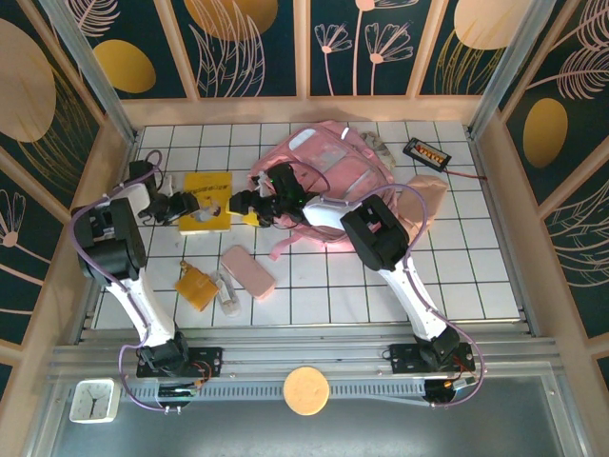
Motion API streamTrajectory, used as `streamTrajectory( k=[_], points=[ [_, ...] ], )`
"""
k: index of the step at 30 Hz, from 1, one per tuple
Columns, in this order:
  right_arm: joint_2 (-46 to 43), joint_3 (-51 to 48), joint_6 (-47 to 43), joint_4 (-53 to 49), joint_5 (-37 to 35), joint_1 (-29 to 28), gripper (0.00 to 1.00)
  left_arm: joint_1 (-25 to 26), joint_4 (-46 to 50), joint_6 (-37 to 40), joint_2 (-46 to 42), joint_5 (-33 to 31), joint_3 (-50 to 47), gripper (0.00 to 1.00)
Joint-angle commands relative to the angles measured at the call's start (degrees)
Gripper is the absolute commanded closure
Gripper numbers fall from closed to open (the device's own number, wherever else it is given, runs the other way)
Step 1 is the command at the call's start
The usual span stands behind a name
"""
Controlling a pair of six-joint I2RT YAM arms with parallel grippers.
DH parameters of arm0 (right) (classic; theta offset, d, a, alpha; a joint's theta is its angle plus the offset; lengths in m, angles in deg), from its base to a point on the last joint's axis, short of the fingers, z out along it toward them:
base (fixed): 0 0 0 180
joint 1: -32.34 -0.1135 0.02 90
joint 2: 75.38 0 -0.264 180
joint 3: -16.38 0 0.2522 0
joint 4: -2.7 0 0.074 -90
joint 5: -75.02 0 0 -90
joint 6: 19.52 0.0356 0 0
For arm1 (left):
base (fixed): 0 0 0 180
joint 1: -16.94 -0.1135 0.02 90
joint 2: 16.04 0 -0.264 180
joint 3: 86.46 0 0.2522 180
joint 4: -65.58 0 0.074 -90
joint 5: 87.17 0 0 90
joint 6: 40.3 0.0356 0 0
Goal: Pack the student bag
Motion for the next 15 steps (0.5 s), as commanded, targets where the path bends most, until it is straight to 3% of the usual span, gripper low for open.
streamTrajectory(
  k=[1,3,9,12,15],
  points=[
    [2.56,2.51,0.02,-1.13,-0.11,-0.60,0.14,2.16,3.33,2.40,2.54,0.03,1.29,0.56],
    [2.92,3.12,0.11,-1.42,-0.22,-0.61,0.14,2.19,3.80,2.50,3.30,-0.75,1.51,0.70],
    [2.84,2.68,0.02,-1.79,-0.48,-0.62,0.14,2.18,4.00,1.56,4.14,1.68,2.08,0.93],
    [2.30,1.33,-0.22,-1.71,-0.66,-0.44,0.14,2.07,2.69,0.01,2.77,5.92,1.33,1.00],
    [1.29,-0.60,-0.16,-0.54,-0.61,0.12,0.14,1.69,0.33,-2.19,0.61,11.52,0.07,1.00]
  ],
)
